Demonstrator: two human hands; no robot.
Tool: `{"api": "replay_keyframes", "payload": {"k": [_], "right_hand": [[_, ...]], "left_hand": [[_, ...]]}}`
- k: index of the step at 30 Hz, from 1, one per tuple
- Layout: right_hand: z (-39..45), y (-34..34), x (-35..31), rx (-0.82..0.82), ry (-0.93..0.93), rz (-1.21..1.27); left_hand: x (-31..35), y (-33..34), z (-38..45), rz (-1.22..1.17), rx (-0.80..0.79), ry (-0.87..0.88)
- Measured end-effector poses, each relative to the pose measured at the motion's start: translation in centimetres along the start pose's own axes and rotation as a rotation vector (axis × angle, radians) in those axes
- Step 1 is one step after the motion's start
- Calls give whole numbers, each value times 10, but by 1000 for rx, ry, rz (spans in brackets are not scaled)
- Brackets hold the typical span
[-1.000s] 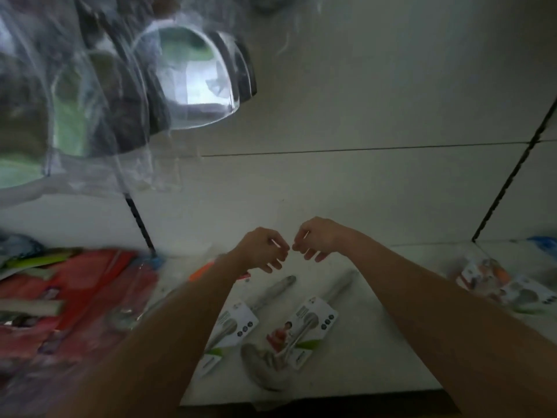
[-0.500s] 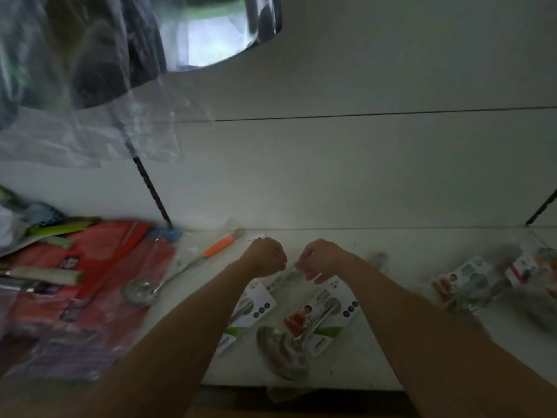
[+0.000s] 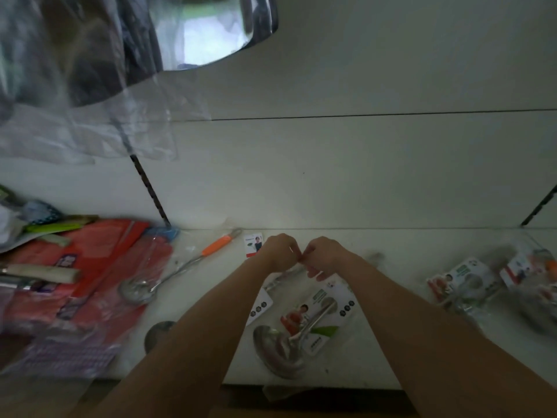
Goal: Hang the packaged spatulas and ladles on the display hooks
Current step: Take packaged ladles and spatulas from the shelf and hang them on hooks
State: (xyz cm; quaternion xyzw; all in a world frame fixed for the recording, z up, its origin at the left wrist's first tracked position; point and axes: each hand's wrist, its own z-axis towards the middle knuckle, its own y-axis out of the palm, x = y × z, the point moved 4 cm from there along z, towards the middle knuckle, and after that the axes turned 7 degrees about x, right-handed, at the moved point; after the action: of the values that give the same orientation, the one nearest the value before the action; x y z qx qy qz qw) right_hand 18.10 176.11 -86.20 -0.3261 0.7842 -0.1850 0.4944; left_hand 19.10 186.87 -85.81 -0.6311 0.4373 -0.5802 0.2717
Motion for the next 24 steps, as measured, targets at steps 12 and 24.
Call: {"api": "replay_keyframes", "payload": {"k": [12,24], "right_hand": [[0,79,-102,-79,-210,-17],[-3,135,-140,-257,-185,4]], "left_hand": [[-101,-56,-29,23,79,-247],[-232,-91,-61,261,84,-356]]}}
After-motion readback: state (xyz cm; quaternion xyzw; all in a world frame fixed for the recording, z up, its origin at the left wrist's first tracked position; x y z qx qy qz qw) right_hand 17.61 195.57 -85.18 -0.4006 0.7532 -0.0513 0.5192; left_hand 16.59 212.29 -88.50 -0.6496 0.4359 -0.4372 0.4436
